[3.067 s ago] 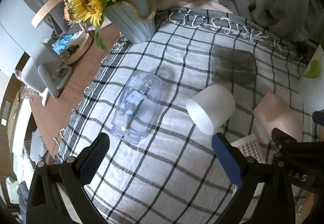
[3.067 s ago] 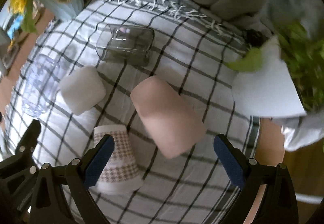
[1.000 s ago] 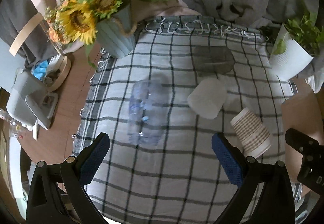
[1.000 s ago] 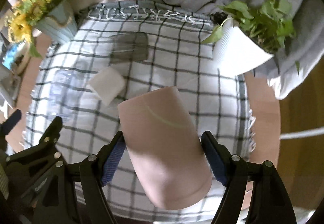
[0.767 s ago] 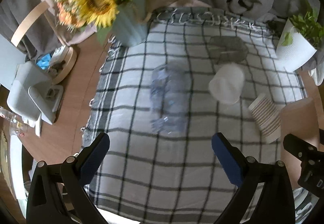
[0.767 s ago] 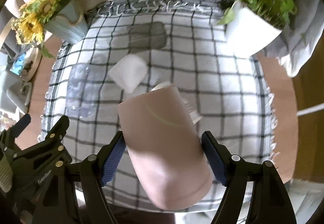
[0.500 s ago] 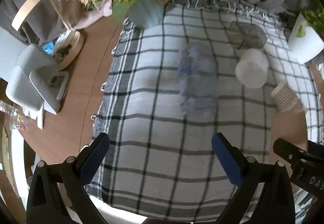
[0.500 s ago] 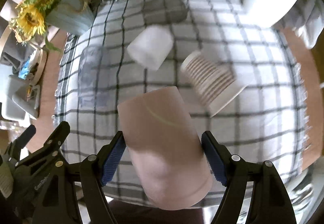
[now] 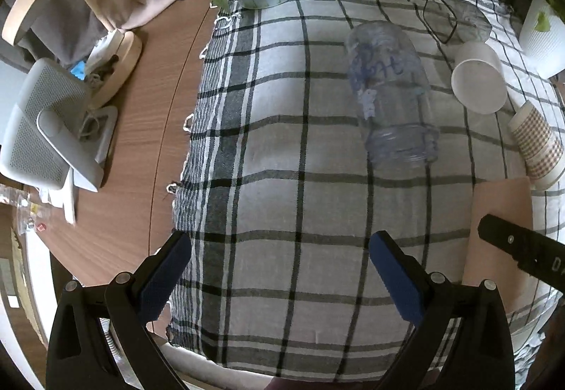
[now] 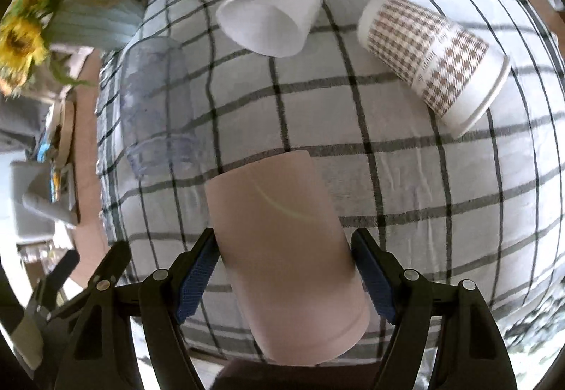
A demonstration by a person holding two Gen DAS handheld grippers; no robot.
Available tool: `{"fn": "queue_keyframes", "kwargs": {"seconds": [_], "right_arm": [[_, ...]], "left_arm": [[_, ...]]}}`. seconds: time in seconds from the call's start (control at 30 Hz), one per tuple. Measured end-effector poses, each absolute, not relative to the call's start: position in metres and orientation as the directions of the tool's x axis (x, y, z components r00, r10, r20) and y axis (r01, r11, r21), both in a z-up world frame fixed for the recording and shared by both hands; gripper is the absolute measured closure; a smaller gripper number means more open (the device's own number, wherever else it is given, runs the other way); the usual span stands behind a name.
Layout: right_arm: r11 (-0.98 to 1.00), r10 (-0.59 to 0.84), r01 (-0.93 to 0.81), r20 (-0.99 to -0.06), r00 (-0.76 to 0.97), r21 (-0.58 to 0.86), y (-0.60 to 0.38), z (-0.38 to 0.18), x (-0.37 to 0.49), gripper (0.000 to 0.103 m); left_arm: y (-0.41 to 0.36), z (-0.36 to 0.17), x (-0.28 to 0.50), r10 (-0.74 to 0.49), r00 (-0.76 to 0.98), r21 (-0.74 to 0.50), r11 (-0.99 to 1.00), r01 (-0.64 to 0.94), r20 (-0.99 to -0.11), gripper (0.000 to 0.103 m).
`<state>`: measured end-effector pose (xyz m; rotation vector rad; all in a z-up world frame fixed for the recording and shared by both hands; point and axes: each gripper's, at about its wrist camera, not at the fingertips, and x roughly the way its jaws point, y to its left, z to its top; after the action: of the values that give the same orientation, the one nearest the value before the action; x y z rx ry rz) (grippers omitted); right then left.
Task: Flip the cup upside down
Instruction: 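Lift the pink cup with the right gripper off the cloth, then rotate the pink cup with the right gripper so its rim faces down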
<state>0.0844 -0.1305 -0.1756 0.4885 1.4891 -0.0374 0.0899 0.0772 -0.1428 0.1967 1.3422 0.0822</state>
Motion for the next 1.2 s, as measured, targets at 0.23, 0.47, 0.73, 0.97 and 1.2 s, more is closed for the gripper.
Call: {"fn": "queue_keyframes", "kwargs": {"seconds": [0.23,0.47,0.73,0.97,1.2], "right_arm": [[0.898,0.255,0.345,-0.962,0.096,0.272,-0.131,-0.186,0.086,0.027],[0.906,0.259,0.321,-0.961,0.096,0.276,-0.128,-0.186,0.090,0.021],[0.907,0.256,0.290,-0.947,0.195,0.305,-0.140,-0.143,0.074,0.020],[0.911,0.192,0.309,-0.943,0.271,0.274,-0.165,-0.113,0.061,0.020],[0.891,0.180,0.353,-0.937,0.299,0.284,-0.203,-0.110,0.046,0.020]], "left_arm": [[0.076,-0.150,0.093,0.167,0.209,0.185,0.981,0.067,-0.964,0.000],[0.075,-0.149,0.094,0.161,0.202,0.176,0.983,0.058,-0.966,0.000],[0.062,-0.133,0.088,0.112,0.212,0.129,0.989,0.069,-0.971,0.000],[0.031,-0.125,0.087,0.058,0.215,0.086,0.989,0.123,-0.975,0.000],[-0.013,-0.122,0.088,0.049,0.220,0.091,0.978,0.186,-0.974,0.000]]}}
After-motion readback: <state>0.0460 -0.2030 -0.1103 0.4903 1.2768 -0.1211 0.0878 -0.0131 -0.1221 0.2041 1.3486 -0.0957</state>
